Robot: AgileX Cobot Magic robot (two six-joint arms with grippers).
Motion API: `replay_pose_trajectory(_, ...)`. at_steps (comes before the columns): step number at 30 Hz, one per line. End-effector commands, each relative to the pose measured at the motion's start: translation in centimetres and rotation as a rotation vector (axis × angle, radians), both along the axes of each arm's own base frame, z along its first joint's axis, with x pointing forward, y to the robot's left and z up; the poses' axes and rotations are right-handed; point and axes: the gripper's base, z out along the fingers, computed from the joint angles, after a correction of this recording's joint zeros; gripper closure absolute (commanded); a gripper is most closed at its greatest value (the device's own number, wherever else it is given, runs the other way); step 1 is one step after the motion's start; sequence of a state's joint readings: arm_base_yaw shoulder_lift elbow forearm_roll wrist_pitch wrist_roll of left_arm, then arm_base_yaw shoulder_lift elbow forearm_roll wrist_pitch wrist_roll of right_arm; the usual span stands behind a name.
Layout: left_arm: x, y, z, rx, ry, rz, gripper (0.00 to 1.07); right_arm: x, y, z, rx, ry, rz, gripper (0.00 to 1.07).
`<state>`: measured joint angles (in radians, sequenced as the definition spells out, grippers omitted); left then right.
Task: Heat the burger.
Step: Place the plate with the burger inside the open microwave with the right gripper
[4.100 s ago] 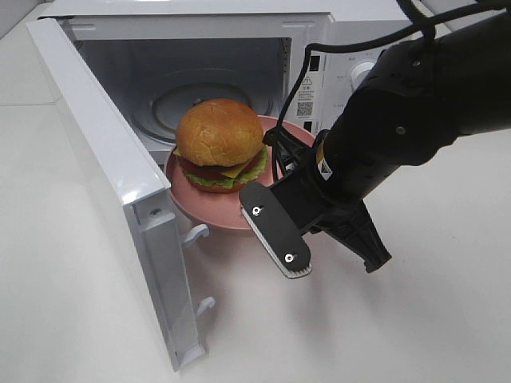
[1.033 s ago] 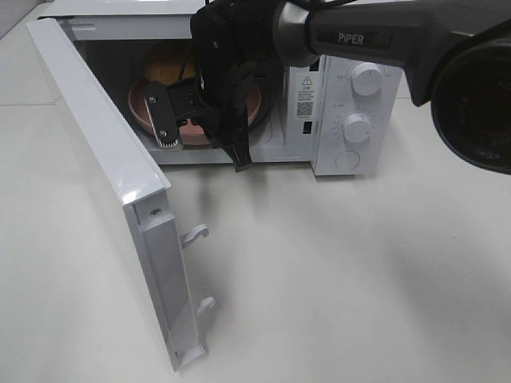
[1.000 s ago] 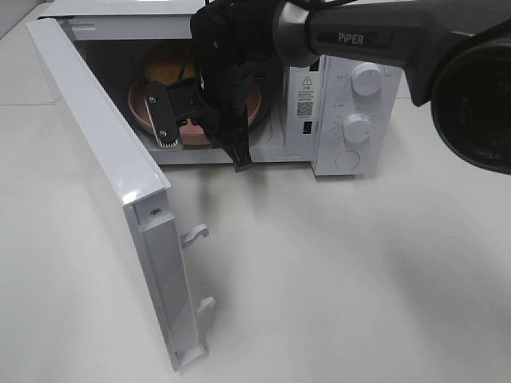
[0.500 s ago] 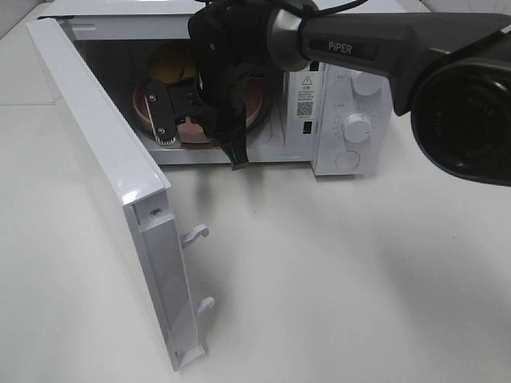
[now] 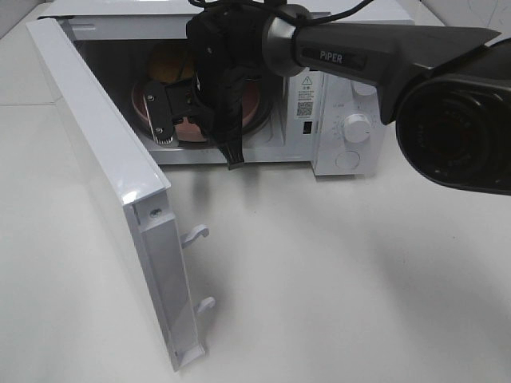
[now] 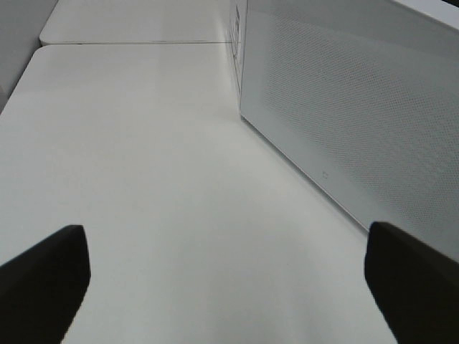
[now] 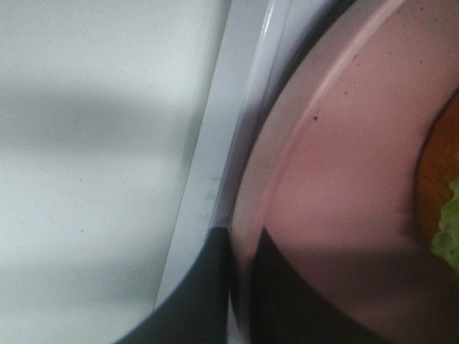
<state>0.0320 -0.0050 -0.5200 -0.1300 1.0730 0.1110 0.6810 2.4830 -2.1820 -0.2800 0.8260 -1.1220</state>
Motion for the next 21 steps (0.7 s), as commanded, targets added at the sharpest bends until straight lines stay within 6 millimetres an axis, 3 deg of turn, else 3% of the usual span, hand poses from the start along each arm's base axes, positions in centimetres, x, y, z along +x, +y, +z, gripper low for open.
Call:
replay_pose_trajectory(1,-0.2,0.0,-0.1,0.001,-0.010,0.003,0.11,0.5,0.4,1.5,0.058,-0.065,0.009,1.07)
replay_pose_trajectory(21,-0.2,0.0,-0.1,0.001,-0.010,0.003,0.11,0.6,0.8,-0.3,0.076,-0.038,0.008,1.07)
